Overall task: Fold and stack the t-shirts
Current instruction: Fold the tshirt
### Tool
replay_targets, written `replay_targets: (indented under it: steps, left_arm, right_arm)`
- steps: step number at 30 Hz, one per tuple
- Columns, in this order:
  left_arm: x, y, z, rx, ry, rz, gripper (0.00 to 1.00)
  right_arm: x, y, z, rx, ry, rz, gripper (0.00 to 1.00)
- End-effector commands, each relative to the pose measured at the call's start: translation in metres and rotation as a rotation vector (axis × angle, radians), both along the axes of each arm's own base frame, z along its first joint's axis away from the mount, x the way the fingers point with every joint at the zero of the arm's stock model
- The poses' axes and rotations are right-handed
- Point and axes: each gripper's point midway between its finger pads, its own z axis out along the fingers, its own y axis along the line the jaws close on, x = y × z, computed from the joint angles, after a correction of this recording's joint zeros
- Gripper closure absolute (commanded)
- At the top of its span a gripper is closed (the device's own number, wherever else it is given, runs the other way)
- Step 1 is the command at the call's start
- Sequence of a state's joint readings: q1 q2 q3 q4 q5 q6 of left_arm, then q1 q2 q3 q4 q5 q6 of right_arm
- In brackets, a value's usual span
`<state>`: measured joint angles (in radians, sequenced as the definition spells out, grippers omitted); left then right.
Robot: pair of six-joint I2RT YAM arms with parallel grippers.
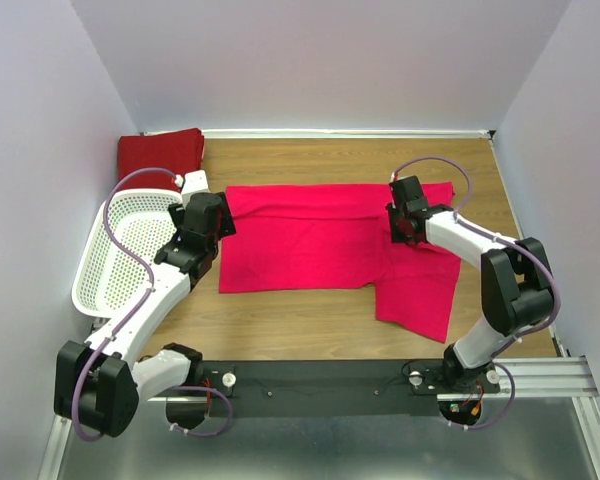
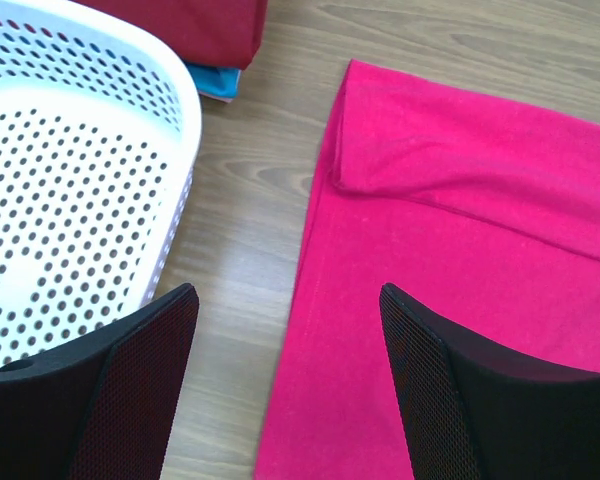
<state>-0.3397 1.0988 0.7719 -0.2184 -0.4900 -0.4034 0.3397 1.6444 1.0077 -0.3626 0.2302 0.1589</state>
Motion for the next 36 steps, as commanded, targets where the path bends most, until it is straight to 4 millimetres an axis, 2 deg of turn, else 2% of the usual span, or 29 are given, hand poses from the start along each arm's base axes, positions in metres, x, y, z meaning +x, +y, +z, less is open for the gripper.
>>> replay_targets:
  steps: [1, 4, 8, 12, 16, 31, 36]
  left_arm:
    - [0.007, 0.008, 0.02, 0.014, -0.081, 0.044, 0.18]
    - [0.008, 0.007, 0.02, 0.014, -0.08, 0.043, 0.18]
    - [0.007, 0.005, 0.015, 0.005, -0.065, 0.029, 0.19]
    - [0.008, 0.005, 0.016, 0.009, -0.067, 0.03, 0.19]
    - [0.009, 0.004, 0.014, 0.008, -0.06, 0.026, 0.19]
    - [0.009, 0.002, 0.01, 0.007, -0.048, 0.015, 0.18]
    - [0.01, 0.002, 0.009, 0.009, -0.044, 0.013, 0.19]
  right_arm:
    - [-0.004, -0.016, -0.008, -0.094, 0.019, -0.028, 0.68]
    - [-0.002, -0.019, -0.014, -0.114, 0.03, -0.038, 0.76]
    - [-0.001, -0.02, -0.022, -0.13, 0.051, -0.038, 0.78]
    - [0.002, -0.02, -0.023, -0.138, 0.048, -0.044, 0.77]
    - [0.008, -0.026, -0.019, -0.177, 0.032, -0.055, 0.71]
    - [0.042, -0.025, -0.022, -0.243, 0.022, -0.028, 0.68]
    - [0.05, -0.026, -0.017, -0.243, 0.006, -0.028, 0.68]
